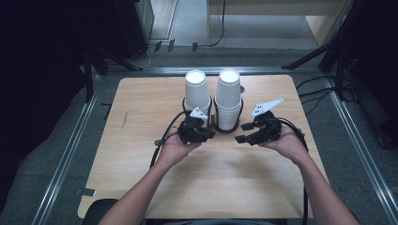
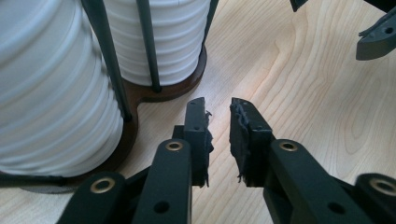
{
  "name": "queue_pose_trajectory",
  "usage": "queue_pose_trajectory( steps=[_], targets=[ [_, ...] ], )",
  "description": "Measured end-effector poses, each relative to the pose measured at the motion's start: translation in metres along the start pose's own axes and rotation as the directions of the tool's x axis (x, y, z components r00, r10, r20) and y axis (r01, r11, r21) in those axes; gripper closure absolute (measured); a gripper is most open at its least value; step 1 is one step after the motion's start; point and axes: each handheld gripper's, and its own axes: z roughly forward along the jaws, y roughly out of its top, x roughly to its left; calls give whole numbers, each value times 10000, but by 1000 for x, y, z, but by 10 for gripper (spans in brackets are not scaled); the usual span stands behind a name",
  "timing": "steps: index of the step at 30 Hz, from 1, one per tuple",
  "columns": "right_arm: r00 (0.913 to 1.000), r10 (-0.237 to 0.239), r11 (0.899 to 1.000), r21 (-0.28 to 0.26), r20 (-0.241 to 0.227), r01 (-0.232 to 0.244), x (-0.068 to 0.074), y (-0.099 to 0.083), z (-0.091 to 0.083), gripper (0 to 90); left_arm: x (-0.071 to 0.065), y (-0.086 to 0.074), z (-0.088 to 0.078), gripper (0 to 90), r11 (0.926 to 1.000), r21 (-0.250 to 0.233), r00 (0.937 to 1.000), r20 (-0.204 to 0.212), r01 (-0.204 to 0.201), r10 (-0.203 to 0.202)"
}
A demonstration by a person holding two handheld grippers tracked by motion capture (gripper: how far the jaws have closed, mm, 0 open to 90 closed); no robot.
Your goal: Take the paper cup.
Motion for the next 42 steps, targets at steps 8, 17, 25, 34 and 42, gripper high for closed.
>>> queue_pose_trajectory(
  steps=[8,17,25,34,42],
  targets=[
    [9989,351,9993,-150,324,-347,-8,12,-17,353,-4,14,2,861,9993,-276,9996,-6,270,-270],
    [9976,169,9997,-207,666,-155,-16,36,-33,323,-7,33,4,896,9984,-507,9996,-40,263,-266],
    [9948,168,9990,-418,1003,-126,-26,56,-41,309,-12,48,9,897,9962,-808,9982,-472,337,-376],
    [9926,93,9991,-421,1211,-42,-33,86,-42,259,-11,62,13,897,9922,-997,9925,-887,749,-838],
    [9918,54,9980,-625,1280,26,-35,106,-43,206,-14,67,17,897,9930,-895,9907,-1047,775,-868]
  ],
)
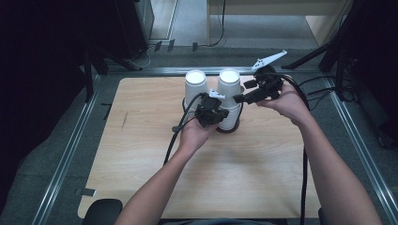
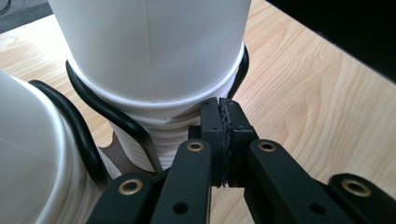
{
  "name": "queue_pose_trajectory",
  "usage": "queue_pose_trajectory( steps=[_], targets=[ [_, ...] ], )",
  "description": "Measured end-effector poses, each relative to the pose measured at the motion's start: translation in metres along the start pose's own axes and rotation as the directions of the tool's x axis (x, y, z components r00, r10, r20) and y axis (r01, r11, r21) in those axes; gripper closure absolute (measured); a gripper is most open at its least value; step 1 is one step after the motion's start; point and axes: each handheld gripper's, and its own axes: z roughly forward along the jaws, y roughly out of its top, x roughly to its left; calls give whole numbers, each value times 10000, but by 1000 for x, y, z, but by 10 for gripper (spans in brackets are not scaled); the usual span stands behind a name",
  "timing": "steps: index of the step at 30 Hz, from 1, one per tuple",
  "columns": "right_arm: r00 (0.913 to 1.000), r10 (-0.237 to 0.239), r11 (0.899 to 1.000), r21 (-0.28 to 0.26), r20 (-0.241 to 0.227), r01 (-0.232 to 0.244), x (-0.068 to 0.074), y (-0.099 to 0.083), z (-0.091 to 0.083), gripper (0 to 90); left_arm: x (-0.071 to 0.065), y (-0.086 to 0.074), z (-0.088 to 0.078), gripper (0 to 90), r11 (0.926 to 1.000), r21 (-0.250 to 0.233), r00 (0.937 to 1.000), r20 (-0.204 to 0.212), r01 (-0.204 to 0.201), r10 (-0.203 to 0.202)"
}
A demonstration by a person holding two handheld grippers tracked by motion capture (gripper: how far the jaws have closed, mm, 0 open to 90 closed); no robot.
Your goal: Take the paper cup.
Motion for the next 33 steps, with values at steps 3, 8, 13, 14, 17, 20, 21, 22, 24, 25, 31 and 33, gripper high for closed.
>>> queue_pose_trajectory(
  steps=[3,8,13,14,17,20,21,22,24,25,31,33],
  targets=[
    [10000,-26,10000,62,0,26,1,5,2,203,1,0,0,897,10000,18,10000,14,50,-50],
    [9999,-154,9998,116,44,154,3,14,7,187,2,-1,0,897,10000,39,10000,12,11,-11],
    [9996,-242,9996,119,131,240,4,26,11,160,3,-3,0,896,9999,-74,10000,26,92,-92],
    [9995,-262,9995,167,168,259,5,29,12,156,3,-3,0,896,9999,-80,10000,23,87,-87],
    [9988,-406,9986,344,288,396,6,38,16,154,3,-3,0,895,9999,-104,9999,24,134,-134],
    [9979,-511,9967,653,401,484,7,45,21,154,3,-3,0,895,9999,-96,9999,50,124,-124],
    [9977,-529,9961,732,434,497,8,47,23,154,3,-3,0,895,9999,-101,9999,56,135,-135],
    [9975,-559,9944,918,424,519,8,50,25,155,3,-3,0,894,9998,-102,9999,58,141,-140],
    [9969,-620,9928,1050,476,568,8,52,27,155,3,-3,0,894,9998,-103,9998,67,166,-165],
    [9953,-779,9888,1316,570,698,9,55,29,165,3,-3,0,894,9998,-98,9998,73,165,-164],
    [9927,-967,9774,1952,715,811,12,63,34,175,4,-3,0,893,9999,-67,9999,87,144,-144],
    [9921,-1019,9737,2115,731,844,12,65,36,178,4,-3,0,893,9998,-76,9998,94,158,-157]
  ],
)
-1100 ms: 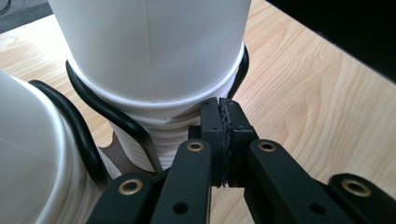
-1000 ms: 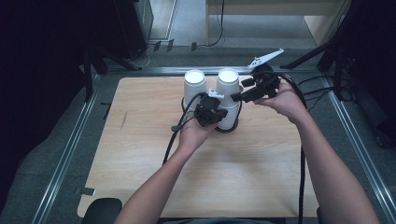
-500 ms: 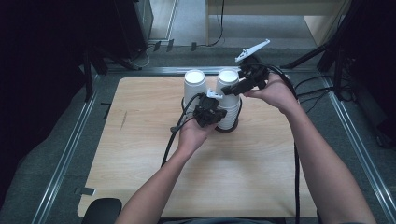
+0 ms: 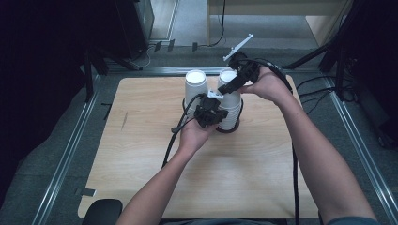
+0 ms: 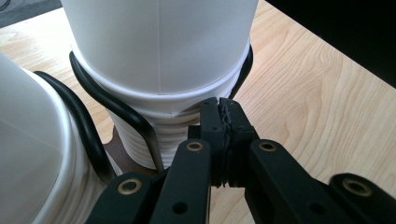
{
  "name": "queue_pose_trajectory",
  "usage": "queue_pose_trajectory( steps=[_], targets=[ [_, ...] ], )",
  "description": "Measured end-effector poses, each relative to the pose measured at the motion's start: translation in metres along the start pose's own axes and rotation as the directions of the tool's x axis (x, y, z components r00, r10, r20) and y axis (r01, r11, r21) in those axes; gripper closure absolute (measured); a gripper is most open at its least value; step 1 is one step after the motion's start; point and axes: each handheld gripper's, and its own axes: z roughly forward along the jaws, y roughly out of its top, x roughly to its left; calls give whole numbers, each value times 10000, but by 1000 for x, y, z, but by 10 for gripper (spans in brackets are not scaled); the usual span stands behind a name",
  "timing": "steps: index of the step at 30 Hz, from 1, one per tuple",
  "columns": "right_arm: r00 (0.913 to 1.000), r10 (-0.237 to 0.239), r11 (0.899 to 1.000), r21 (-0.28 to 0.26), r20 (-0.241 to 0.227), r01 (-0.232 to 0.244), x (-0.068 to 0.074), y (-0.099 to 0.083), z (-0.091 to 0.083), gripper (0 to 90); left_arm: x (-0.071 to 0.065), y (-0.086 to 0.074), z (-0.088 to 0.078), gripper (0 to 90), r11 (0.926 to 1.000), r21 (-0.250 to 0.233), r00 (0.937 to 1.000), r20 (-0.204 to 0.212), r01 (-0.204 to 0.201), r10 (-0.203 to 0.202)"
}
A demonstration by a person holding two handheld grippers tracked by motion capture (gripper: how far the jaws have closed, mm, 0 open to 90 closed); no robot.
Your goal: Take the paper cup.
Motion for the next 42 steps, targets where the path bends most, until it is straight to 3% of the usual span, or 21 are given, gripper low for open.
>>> queue_pose_trajectory(
  steps=[2,27,42],
  targets=[
    [10000,-27,9997,254,46,26,-1,3,2,200,0,0,0,893,10000,-11,10000,-3,19,-19],
    [9997,-243,9945,1017,62,236,3,17,-5,235,0,-2,0,892,10000,-73,10000,69,43,-43],
    [9999,-113,9941,1078,62,105,2,21,-10,247,1,-2,0,892,10000,-71,10000,87,43,-43]
  ],
)
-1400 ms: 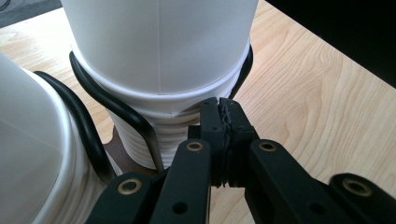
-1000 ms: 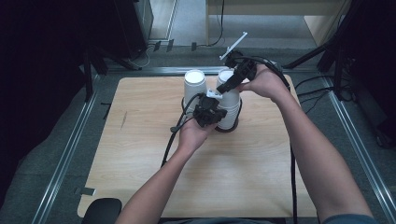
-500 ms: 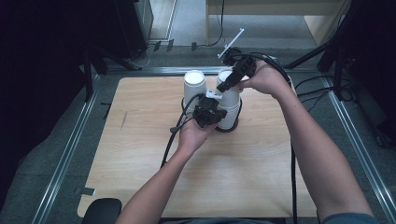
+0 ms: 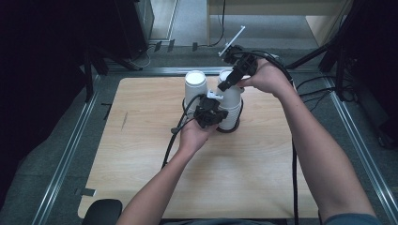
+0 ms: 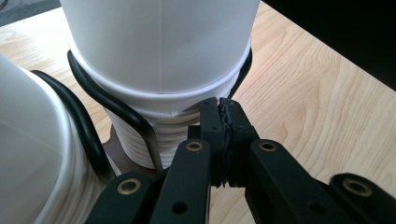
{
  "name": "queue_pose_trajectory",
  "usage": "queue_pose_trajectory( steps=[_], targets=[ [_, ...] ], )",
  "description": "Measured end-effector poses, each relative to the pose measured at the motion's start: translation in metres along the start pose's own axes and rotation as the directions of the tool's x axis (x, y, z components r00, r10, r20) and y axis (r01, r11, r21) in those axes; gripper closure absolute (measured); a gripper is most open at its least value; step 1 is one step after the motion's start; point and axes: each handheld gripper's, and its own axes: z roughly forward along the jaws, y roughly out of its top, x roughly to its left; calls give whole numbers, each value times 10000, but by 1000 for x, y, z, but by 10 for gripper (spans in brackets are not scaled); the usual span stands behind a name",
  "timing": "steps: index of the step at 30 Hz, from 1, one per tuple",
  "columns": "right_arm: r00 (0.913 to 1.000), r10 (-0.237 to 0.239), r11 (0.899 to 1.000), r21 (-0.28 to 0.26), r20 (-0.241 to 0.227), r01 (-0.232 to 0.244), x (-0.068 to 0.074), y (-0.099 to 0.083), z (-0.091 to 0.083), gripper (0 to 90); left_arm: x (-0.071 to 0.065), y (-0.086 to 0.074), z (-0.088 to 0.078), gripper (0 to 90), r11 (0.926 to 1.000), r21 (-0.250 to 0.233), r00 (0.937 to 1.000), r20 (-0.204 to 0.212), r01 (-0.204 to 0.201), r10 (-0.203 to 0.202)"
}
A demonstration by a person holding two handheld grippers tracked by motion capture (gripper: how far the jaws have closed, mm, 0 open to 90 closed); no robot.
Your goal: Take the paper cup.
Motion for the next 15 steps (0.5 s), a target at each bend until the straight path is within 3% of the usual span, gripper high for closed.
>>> queue_pose_trajectory(
  steps=[15],
  targets=[
    [10000,20,9998,222,49,-21,0,4,-3,253,0,1,0,890,10000,62,10000,-18,-40,40]
  ],
)
